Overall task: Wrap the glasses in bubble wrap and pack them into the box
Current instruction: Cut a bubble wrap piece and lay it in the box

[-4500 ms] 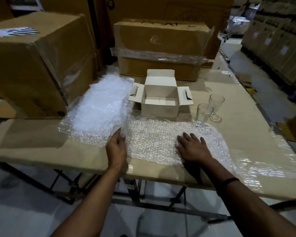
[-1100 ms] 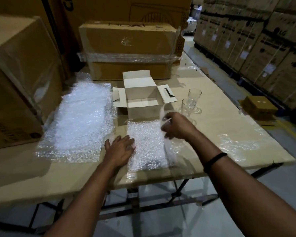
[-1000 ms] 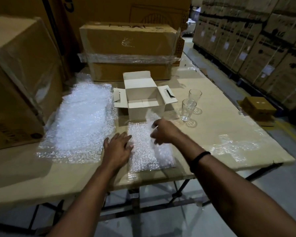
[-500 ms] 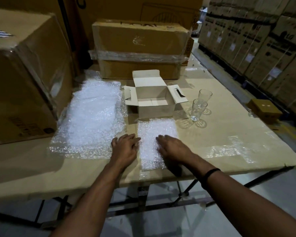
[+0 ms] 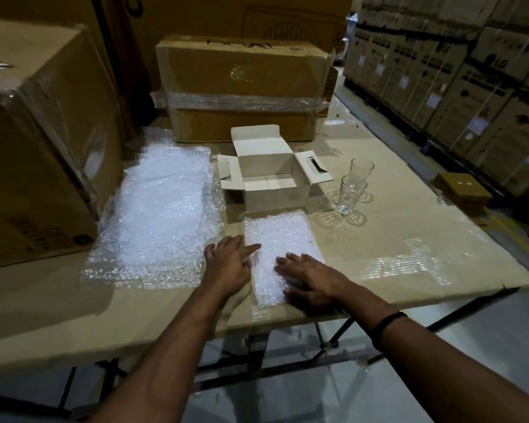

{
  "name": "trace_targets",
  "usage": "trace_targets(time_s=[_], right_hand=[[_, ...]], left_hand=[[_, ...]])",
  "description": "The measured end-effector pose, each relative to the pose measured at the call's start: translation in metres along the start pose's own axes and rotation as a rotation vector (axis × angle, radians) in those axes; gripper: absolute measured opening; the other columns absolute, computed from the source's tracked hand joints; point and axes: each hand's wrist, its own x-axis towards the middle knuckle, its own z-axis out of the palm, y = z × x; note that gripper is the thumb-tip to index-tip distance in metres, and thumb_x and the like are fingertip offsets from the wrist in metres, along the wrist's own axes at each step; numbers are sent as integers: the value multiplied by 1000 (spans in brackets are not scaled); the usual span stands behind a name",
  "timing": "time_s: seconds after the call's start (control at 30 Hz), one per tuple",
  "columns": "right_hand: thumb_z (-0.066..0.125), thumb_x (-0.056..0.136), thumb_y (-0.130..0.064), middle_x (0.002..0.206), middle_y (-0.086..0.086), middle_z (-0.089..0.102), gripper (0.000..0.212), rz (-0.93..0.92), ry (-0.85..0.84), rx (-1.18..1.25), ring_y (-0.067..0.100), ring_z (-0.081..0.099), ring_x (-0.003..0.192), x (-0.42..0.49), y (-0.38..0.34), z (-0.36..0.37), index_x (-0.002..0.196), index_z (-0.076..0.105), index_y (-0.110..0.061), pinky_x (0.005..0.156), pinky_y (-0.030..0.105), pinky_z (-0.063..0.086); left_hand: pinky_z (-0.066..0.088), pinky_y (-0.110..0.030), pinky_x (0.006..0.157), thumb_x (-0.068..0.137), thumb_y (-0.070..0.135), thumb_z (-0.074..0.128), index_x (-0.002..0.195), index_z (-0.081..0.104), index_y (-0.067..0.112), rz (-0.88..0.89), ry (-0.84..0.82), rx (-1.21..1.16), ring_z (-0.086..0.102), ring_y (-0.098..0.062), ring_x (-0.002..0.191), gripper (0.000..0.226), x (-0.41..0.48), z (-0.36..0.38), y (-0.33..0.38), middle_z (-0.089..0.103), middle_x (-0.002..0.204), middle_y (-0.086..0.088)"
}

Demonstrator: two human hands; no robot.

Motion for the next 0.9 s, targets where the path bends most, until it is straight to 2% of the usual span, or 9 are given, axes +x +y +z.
trace_targets(time_s=[0.07, 0.17, 0.3, 0.4, 0.53, 0.63, 0.73, 0.8, 0.9], right_hand=[[44, 89, -66, 161, -2, 20, 73, -15, 66, -57, 15, 13, 148, -4, -1, 2, 149, 35, -25, 121, 36, 10], [47, 75, -78, 149, 6, 43, 83, -74, 210, -229, 28, 42, 133, -8, -9, 6, 136, 52, -21, 107, 43, 35], [49, 80, -41, 104, 9, 68, 39, -95, 329, -256, 33, 63, 90, -2, -16, 3, 99, 68, -14, 72, 39, 48], [41, 86, -28, 92, 7, 71, 32, 83, 505, 86, 30, 66, 87, -1, -18, -18, 90, 69, -13, 73, 36, 51], [56, 93, -2, 94, -4, 73, 24, 222, 642, 722, 6, 67, 86, -1, -9, -76, 94, 72, -19, 80, 24, 52], [53, 93, -1, 97, 14, 73, 18, 265, 640, 1175, 29, 69, 90, 4, 11, -123, 103, 68, -3, 79, 38, 56], [46, 93, 2, 83, 15, 72, 20, 249, 585, 1483, 28, 71, 72, 13, 27, -160, 102, 64, 2, 62, 33, 58], [42, 93, 2, 75, 13, 71, 22, 238, 522, 1570, 25, 70, 64, 23, 40, -175, 96, 64, -1, 55, 31, 57], [42, 95, 2, 78, 12, 72, 22, 297, 464, 1515, 23, 70, 66, 46, 66, -189, 95, 64, -2, 58, 30, 58]], left_hand=[[11, -45, 111, 94, 33, 51, 127, 58, 47, 12, 13, 18, 24, -21, 143, 36, 4, 1, 0, 36, 154, 5], [14, -41, 107, 93, 36, 57, 112, 70, 39, -11, 96, -45, 28, -20, 139, 23, 10, 3, 0, 44, 148, 5], [19, -39, 104, 92, 33, 61, 104, 74, 32, -8, 193, -216, 37, -21, 134, 18, 20, 1, 7, 52, 140, 4], [37, -47, 105, 87, 40, 61, 114, 69, 31, -36, 309, -536, 52, -22, 123, 30, 30, -3, 11, 59, 134, 2], [52, -41, 91, 89, 34, 68, 130, 56, 29, -251, 299, -1129, 57, -18, 116, 43, 42, -13, 19, 59, 130, 1], [52, -40, 86, 91, 24, 64, 130, 55, 18, -390, 158, -1526, 58, -25, 111, 40, 60, -23, 24, 61, 122, -6], [44, -37, 90, 80, 52, 69, 111, 69, 22, -339, 51, -1488, 55, -23, 101, 43, 83, -30, 21, 64, 105, -5], [36, -45, 107, 71, 63, 74, 121, 67, 21, -332, 12, -1489, 53, -24, 120, 66, 101, -31, 16, 63, 123, -8], [41, -54, 106, 70, 41, 84, 133, 54, 7, -389, 40, -1583, 58, -30, 120, 77, 123, -55, 21, 62, 129, -15]])
